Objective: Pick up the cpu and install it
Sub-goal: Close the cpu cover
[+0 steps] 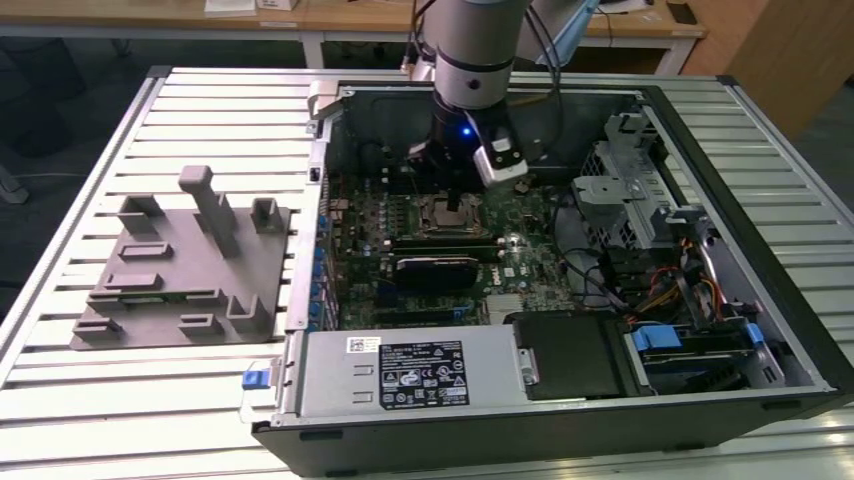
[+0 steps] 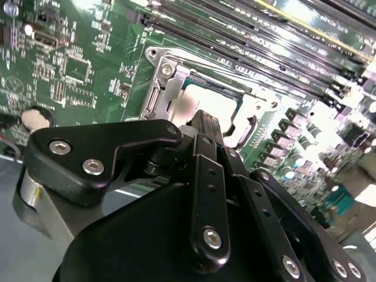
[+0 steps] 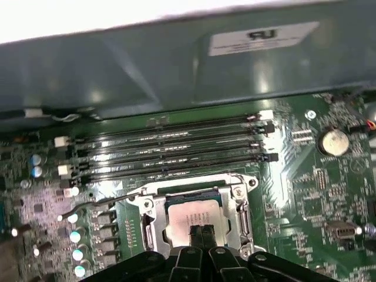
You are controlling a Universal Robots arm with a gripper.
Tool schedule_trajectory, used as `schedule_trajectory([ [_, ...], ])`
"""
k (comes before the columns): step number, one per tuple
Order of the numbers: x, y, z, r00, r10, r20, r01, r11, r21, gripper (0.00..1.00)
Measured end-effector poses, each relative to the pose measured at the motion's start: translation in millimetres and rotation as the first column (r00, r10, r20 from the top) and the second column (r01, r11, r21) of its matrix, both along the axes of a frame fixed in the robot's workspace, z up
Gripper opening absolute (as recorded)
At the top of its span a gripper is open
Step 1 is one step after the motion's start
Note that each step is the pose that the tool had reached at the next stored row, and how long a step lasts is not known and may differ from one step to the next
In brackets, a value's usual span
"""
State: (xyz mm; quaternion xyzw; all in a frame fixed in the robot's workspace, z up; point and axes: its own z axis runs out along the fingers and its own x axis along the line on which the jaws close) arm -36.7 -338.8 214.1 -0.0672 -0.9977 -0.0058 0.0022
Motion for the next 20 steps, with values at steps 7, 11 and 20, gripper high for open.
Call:
schedule_trajectory([
  [7, 0.0, 0.0, -0.1, 0.9997, 0.024, 0.0, -0.024, 0.9997, 0.0001, 0.11],
  [11, -0.4, -0.1, -1.2, 0.9996, 0.025, 0.0132, -0.025, 0.9997, 0.0004, 0.11],
  [20, -12.7, -0.6, -2.6, 0.9994, 0.025, 0.0222, -0.025, 0.9997, 0.0003, 0.11],
])
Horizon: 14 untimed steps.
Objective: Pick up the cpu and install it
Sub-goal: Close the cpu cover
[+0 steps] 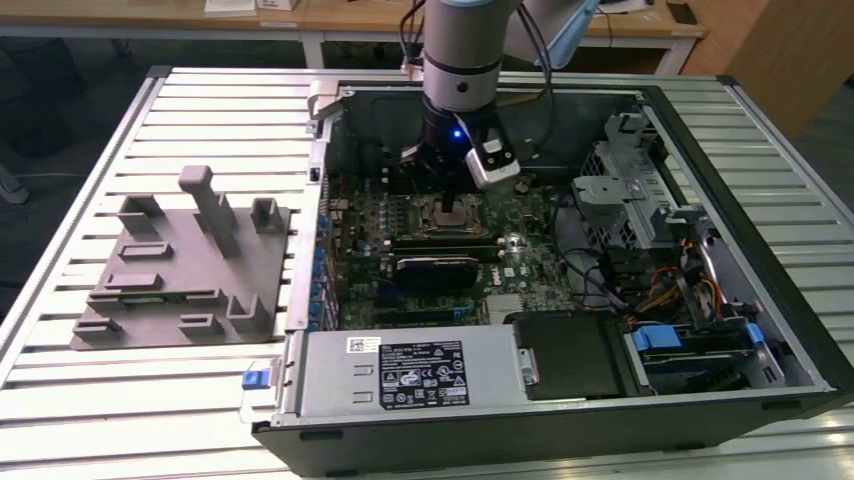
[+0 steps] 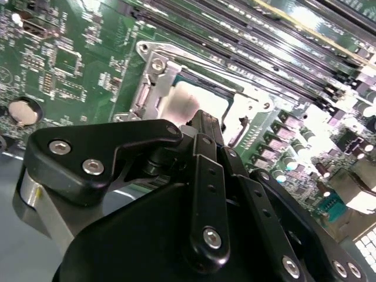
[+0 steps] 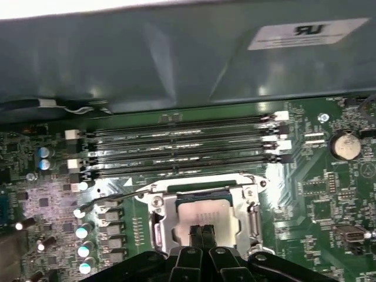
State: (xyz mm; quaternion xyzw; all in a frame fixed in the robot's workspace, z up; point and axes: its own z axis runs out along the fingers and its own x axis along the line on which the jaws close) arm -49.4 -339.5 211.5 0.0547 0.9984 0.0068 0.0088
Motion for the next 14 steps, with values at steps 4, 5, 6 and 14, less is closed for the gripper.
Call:
schedule_trajectory([
  [4, -5.1, -0.2, -1.5, 1.0, 0.0, -0.0002, 0.0, 1.0, -0.0002, 0.11],
  [5, -6.0, -0.2, -1.8, 1.0, 0.0, -0.0002, 0.0, 1.0, -0.0002, 0.11],
  [6, -7.0, -0.2, -2.1, 1.0, 0.0, -0.0002, 0.0, 1.0, -0.0002, 0.11],
  [14, -14.8, -0.2, -6.3, 1.0, 0.0, -0.0002, 0.0, 1.0, -0.0002, 0.11],
])
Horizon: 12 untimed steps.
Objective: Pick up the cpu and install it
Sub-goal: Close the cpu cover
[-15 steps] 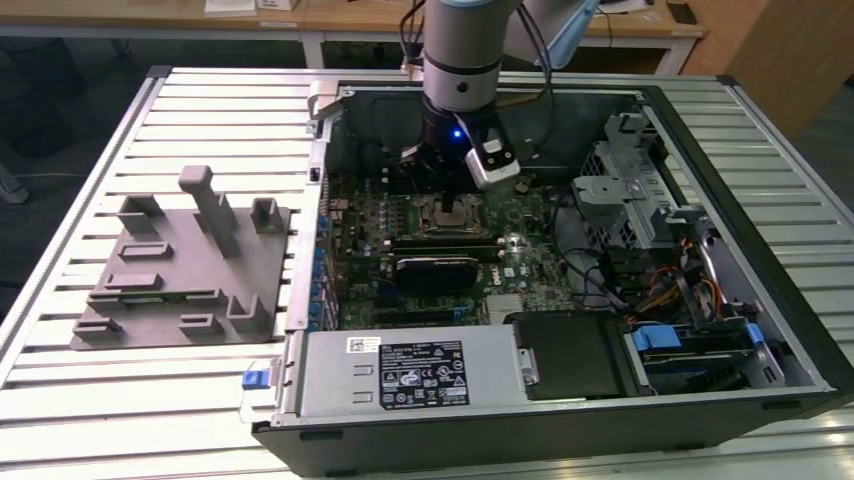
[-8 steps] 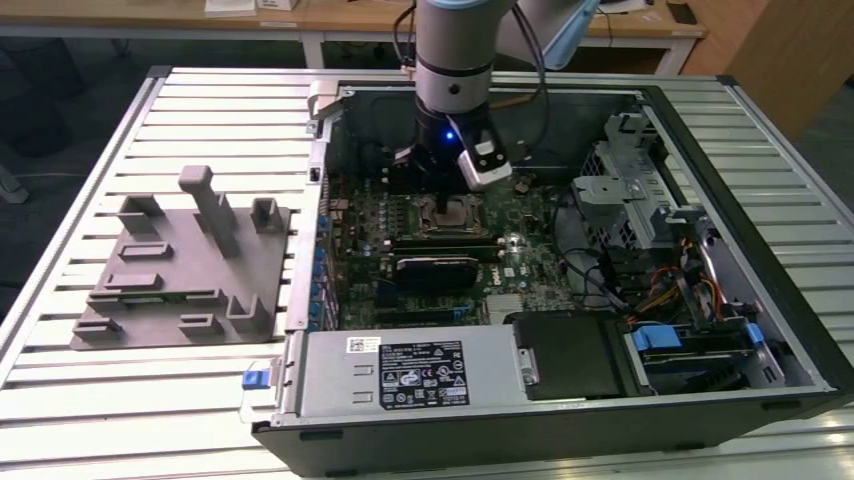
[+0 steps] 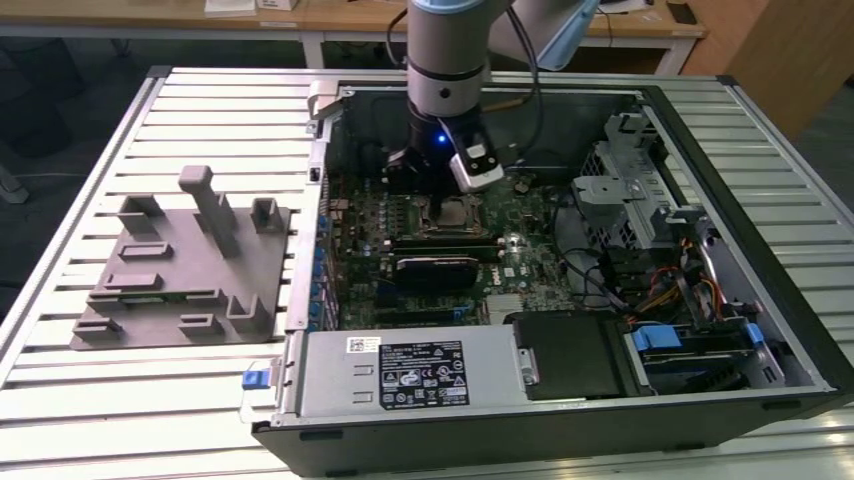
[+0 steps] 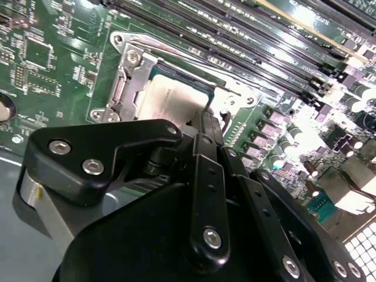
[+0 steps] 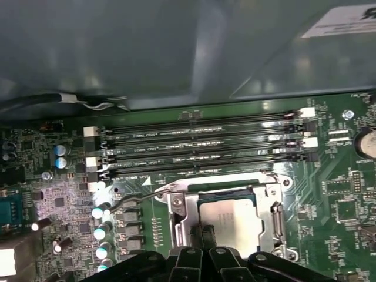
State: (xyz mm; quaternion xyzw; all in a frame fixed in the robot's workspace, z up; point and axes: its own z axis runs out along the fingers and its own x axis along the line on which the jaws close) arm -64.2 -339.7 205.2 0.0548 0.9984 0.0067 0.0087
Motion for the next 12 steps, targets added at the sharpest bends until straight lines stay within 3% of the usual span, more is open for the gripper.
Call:
schedule_trajectory([
  [12, -7.3, 0.0, -4.5, 1.0, 0.0, 0.0, 0.0, 1.0, 0.0001, 0.11],
])
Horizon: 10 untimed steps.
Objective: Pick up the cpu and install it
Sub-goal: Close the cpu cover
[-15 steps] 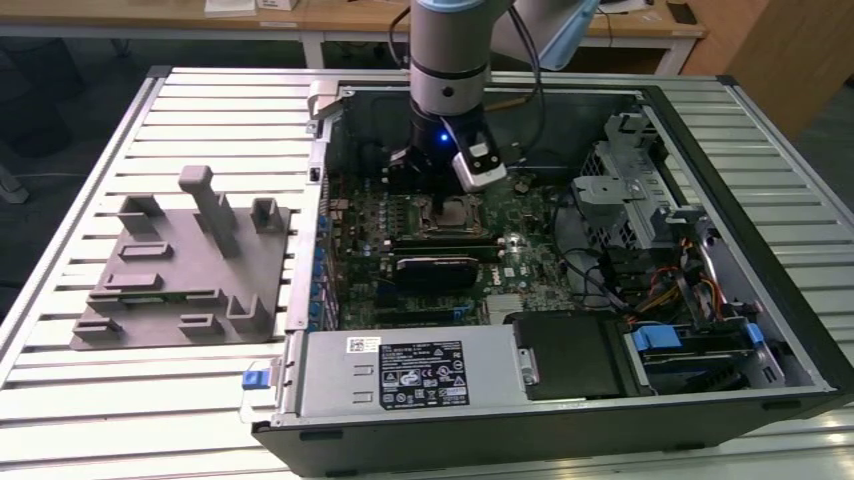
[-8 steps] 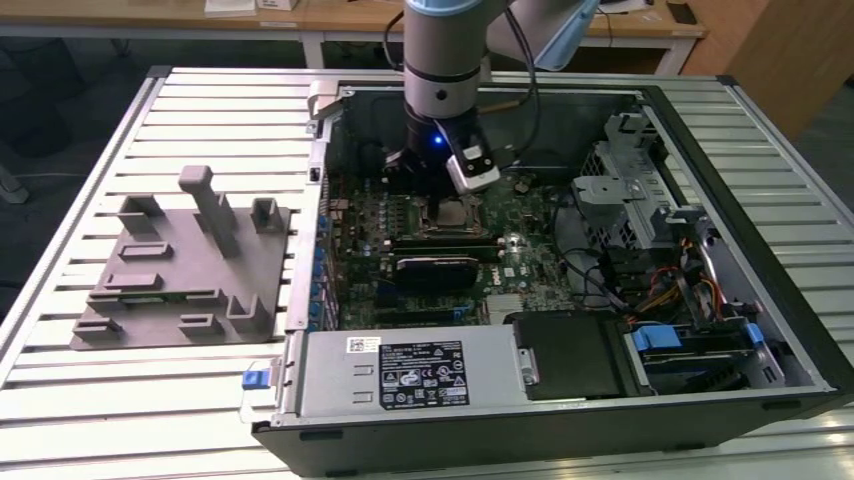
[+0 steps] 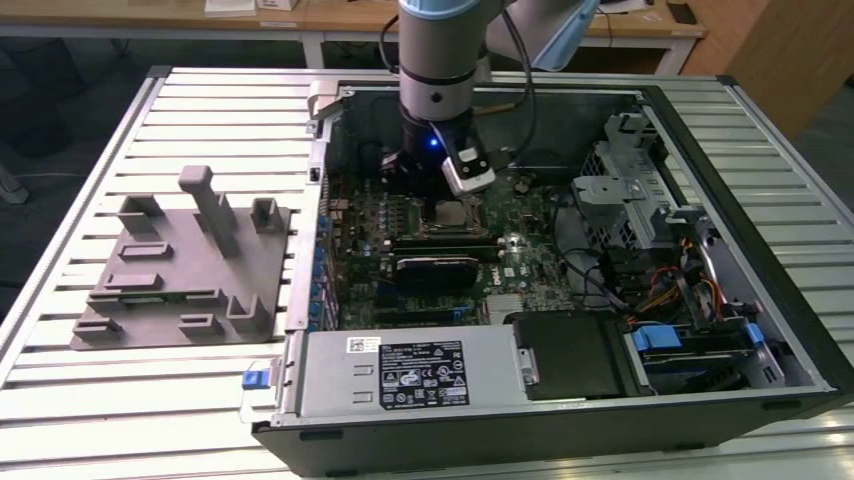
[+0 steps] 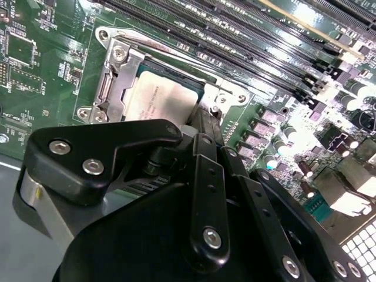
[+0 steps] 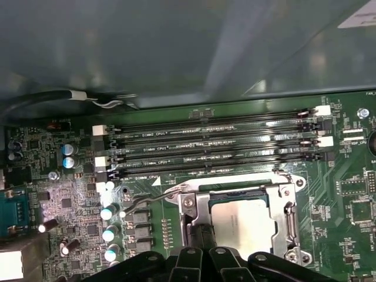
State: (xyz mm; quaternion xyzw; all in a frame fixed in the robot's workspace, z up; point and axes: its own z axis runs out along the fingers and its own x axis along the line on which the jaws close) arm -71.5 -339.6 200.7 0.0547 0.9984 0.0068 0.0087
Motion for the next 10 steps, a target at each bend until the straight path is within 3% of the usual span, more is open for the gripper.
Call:
schedule_trajectory([
  [10, -1.6, 0.0, -1.4, 1.0, 0.0, 0.0, 0.0, 1.0, 0.0001, 0.11],
])
